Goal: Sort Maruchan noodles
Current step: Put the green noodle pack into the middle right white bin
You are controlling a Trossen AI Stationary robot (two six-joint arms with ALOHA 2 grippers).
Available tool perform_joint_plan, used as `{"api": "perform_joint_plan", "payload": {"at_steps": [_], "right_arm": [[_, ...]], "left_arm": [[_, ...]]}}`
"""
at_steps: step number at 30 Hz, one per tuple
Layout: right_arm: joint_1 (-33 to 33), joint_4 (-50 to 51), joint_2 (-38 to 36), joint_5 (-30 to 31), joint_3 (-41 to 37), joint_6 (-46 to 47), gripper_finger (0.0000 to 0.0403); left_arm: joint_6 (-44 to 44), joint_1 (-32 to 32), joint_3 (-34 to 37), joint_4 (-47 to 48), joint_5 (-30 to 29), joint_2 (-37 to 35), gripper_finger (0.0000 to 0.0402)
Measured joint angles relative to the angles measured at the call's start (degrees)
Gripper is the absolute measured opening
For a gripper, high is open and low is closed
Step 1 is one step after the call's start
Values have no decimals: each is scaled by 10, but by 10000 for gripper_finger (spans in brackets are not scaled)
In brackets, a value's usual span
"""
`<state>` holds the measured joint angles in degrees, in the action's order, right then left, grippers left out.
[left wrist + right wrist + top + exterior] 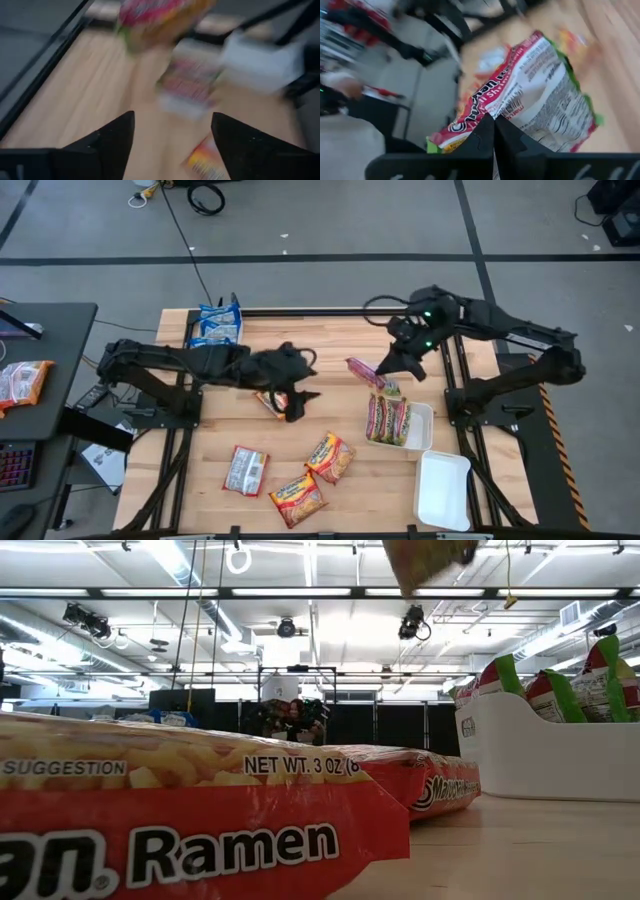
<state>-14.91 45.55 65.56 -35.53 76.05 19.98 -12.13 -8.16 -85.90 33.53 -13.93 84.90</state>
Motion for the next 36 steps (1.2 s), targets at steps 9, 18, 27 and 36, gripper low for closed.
{"api": "perform_joint_plan", "payload": {"at_steps": [9,18,27,36], "right_arm": [[56,-288,-55,24,0,104,3],[70,-387,-56,31,0,119,3],[95,-395,-67,26,0,116,3],[85,-349,-87,49,0,87,3]], "left_arm": [[23,16,0,-188,92,66,281],[-23,41,1,-580,171,176,279],[-40,55,1,-740,223,191,279],[-42,54,1,-841,256,183,278]]}}
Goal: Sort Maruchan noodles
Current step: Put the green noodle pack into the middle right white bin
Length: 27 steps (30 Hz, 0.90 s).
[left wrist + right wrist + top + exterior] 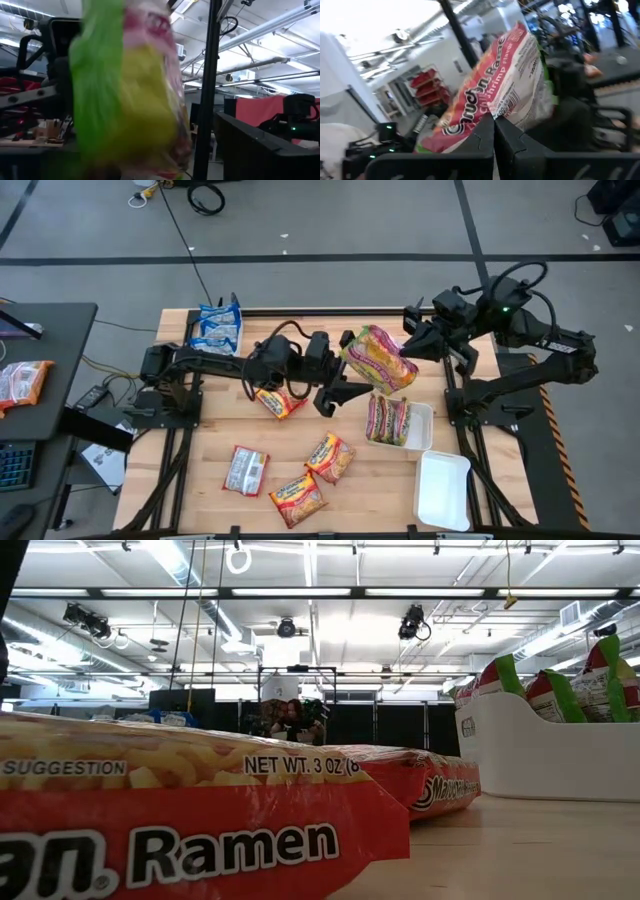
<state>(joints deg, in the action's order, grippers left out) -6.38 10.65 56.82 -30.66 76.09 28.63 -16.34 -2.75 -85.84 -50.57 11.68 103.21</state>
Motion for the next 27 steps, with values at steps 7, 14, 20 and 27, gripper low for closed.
{"api": "perform_joint_plan", "payload": {"at_steps": [7,14,20,27], "right_arm": [[-8,67,-3,50,0,-34,5],[-8,71,-9,79,0,-67,43],[-10,101,-30,130,0,-139,109],[-41,179,-73,260,0,-196,183]], "left_arm": [[-37,0,0,11,-3,-1,211],[-42,1,0,140,-41,-39,130],[-42,-2,0,327,-146,-97,130],[-117,-31,0,460,-231,-105,130]]}}
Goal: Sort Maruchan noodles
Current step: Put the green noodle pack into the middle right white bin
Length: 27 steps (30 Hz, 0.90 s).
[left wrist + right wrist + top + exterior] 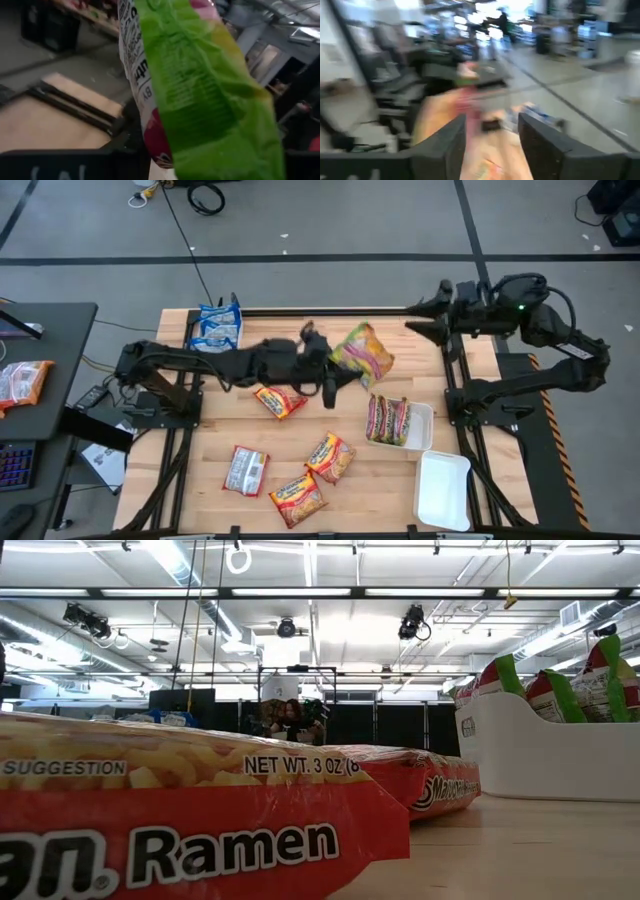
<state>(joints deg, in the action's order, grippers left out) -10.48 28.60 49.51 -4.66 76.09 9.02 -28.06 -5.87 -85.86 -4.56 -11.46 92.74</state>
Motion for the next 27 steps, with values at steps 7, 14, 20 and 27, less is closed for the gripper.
{"api": "perform_joint_plan", "payload": {"at_steps": [7,14,20,27], "right_arm": [[-21,162,-19,88,-4,-3,227],[-10,168,-38,87,-98,5,241],[31,13,-71,56,-203,17,224],[78,145,-99,32,-180,-23,212]], "left_arm": [[-39,-46,0,24,-16,18,130],[-61,-75,0,110,-20,48,130],[-121,-99,0,78,-42,77,130],[-230,-94,-1,75,-77,115,130]]}}
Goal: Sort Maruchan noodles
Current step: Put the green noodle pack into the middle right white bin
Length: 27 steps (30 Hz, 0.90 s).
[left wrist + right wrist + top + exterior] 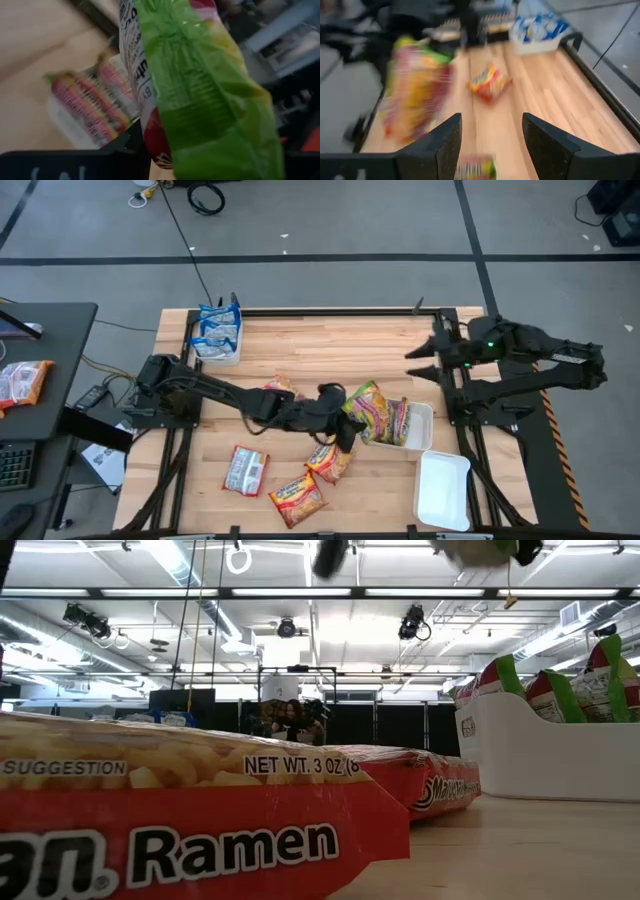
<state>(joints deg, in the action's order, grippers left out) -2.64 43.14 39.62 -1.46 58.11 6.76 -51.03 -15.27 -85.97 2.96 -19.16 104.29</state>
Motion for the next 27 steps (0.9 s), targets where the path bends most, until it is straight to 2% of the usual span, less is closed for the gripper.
{"api": "perform_joint_plan", "payload": {"at_steps": [3,6,8,11,14,17,21,23,27], "right_arm": [[8,125,2,2,47,-30,213],[11,225,8,1,73,-38,213],[11,281,8,-10,73,-21,213],[11,304,-2,-30,54,23,213],[11,302,-29,-37,26,50,213],[11,298,-67,-37,-6,70,213],[11,273,-112,-48,-44,94,213],[11,232,-127,-66,-50,97,213],[12,137,-140,-100,-43,77,212]], "left_arm": [[-31,14,-35,5,13,39,130],[-21,20,-117,5,22,79,130],[-6,20,-181,50,27,106,130],[10,21,-266,132,32,148,130],[7,24,-313,181,39,170,130],[-16,24,-318,190,65,169,130],[-63,12,-317,198,70,169,130],[-105,7,-317,201,65,170,130],[-245,6,-316,231,23,191,130]]}}
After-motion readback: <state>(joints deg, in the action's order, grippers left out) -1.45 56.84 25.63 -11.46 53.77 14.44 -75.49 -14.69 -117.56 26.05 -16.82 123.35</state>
